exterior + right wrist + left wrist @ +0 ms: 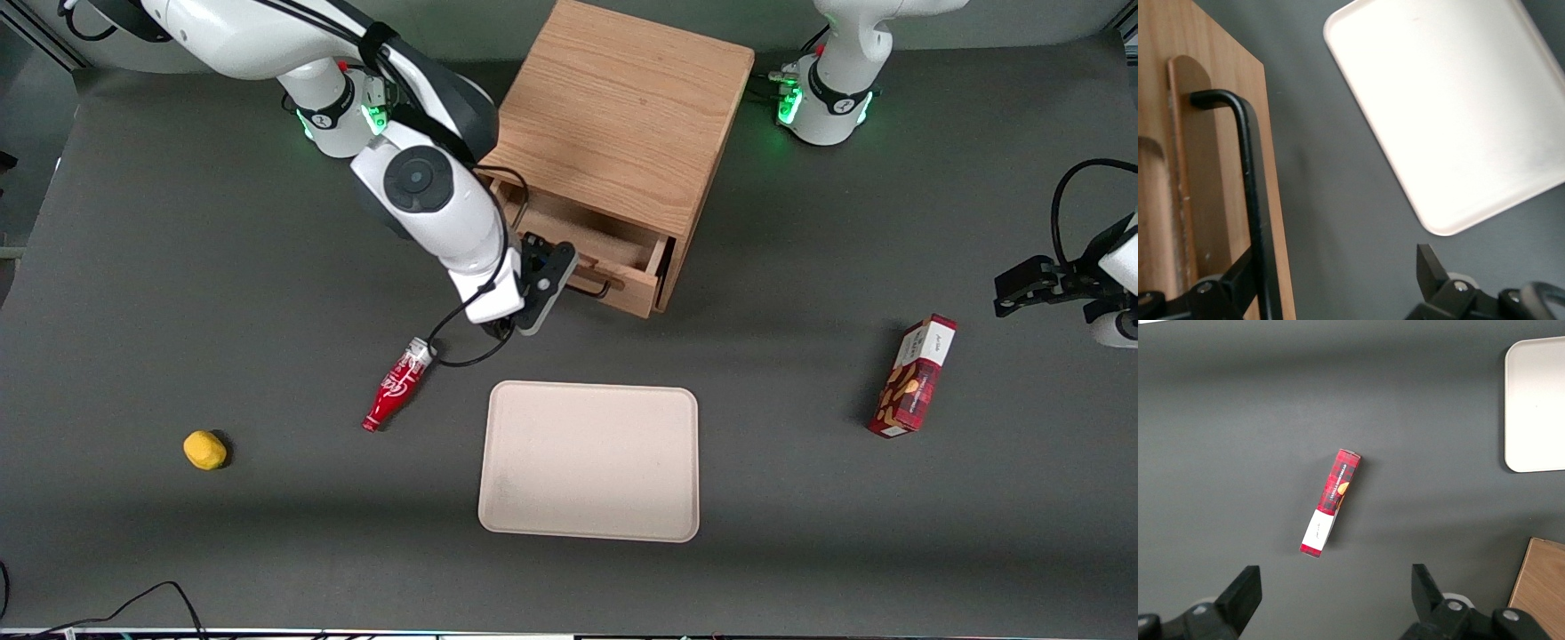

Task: Open upper drawer
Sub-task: 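Pull the handle outward with the right gripper, sliding the drawer open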

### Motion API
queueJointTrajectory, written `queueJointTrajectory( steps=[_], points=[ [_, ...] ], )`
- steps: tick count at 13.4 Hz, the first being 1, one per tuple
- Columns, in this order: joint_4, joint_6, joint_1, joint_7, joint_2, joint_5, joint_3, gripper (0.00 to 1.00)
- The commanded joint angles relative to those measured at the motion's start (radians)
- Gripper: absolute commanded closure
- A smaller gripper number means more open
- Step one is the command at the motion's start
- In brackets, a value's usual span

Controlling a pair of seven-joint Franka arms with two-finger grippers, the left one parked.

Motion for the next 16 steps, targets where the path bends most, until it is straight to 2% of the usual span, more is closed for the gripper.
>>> queueJointTrajectory(
  steps=[1, 8, 16],
  points=[
    [0.08, 0.009, 0.008, -0.048, 0.043, -0.014, -0.035, 0.0],
    [0.123, 0.121, 0.008, -0.106, 0.071, -0.012, -0.14, 0.0],
    [0.187, 0.123, 0.007, -0.149, 0.101, -0.012, -0.187, 0.0]
  ],
)
